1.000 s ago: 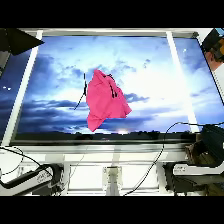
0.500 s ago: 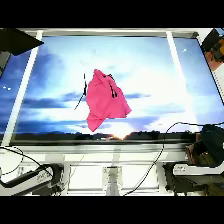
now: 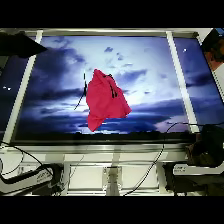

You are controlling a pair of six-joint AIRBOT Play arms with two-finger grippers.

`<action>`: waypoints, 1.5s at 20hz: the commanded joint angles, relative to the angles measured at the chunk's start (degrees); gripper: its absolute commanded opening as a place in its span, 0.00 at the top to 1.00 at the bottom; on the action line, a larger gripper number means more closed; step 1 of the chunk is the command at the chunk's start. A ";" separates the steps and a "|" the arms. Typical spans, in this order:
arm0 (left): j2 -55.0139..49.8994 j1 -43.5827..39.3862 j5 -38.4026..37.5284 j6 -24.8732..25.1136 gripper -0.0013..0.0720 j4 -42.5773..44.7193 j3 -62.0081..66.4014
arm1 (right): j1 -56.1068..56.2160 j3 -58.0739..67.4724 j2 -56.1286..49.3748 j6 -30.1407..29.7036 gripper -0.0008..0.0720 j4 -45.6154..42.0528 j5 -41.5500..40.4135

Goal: Fold the clothes and pants, and hang the long-sleeved shirts on hangers.

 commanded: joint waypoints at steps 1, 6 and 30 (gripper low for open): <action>-1.11 -4.72 1.68 -0.90 0.95 8.39 -0.42 | 0.26 0.00 0.04 0.20 0.97 0.15 -1.49; -4.61 -12.37 2.58 -3.74 0.95 18.60 -0.44 | 0.28 0.00 0.24 0.31 0.97 0.76 -3.34; -34.38 -23.91 31.15 -34.53 0.40 10.29 -0.42 | 17.84 -3.80 -5.09 5.86 0.35 -33.62 -12.35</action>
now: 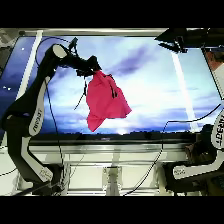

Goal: Fold the clothes and pants, and hang the long-sleeved shirts on hangers.

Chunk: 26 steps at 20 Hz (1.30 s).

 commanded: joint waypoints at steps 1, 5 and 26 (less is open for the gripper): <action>-2.54 -0.79 3.82 -1.68 0.40 -1.79 0.04 | 0.22 0.00 -0.04 0.07 0.35 -0.31 -0.66; -2.58 -0.68 5.14 -1.68 0.40 -1.99 0.13 | 0.22 0.00 -0.04 0.07 0.35 -0.26 -0.57; -0.79 -1.86 6.10 15.52 0.95 -25.14 4.35 | 0.26 0.00 -0.07 0.00 0.97 -1.81 -1.55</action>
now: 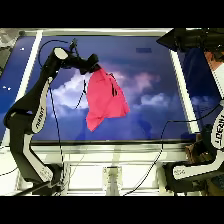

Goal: Fold the clothes and pants, and hang the long-sleeved shirts on hangers.

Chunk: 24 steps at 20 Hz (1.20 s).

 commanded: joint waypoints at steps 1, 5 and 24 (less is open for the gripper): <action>1.31 -3.78 1.73 9.18 0.95 -16.00 5.18 | 0.04 0.00 0.00 -0.09 0.97 -2.82 -1.92; 7.41 -11.63 9.60 15.89 0.95 -22.88 9.22 | -2.67 0.09 0.02 4.70 0.97 -13.94 -8.50; 23.56 -7.67 -8.74 5.62 0.95 37.88 -25.62 | -12.41 0.07 0.02 11.78 0.97 -18.14 -1.22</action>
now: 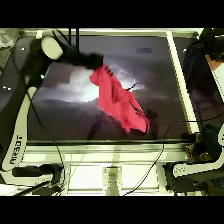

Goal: Fold the clothes and pants, and hang the long-sleeved shirts on hangers.

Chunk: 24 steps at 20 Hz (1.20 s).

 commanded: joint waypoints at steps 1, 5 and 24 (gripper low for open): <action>0.24 1.36 -2.62 1.92 0.95 8.35 -13.73 | -0.09 0.02 0.02 -0.04 0.97 0.46 2.78; 0.50 1.51 -2.86 2.01 0.95 9.09 -17.40 | -0.07 0.02 -0.02 -0.07 0.97 0.42 5.60; 4.59 26.51 -0.70 0.35 0.65 -6.80 -17.40 | 20.57 -7.48 -21.94 -12.50 0.38 1.22 13.40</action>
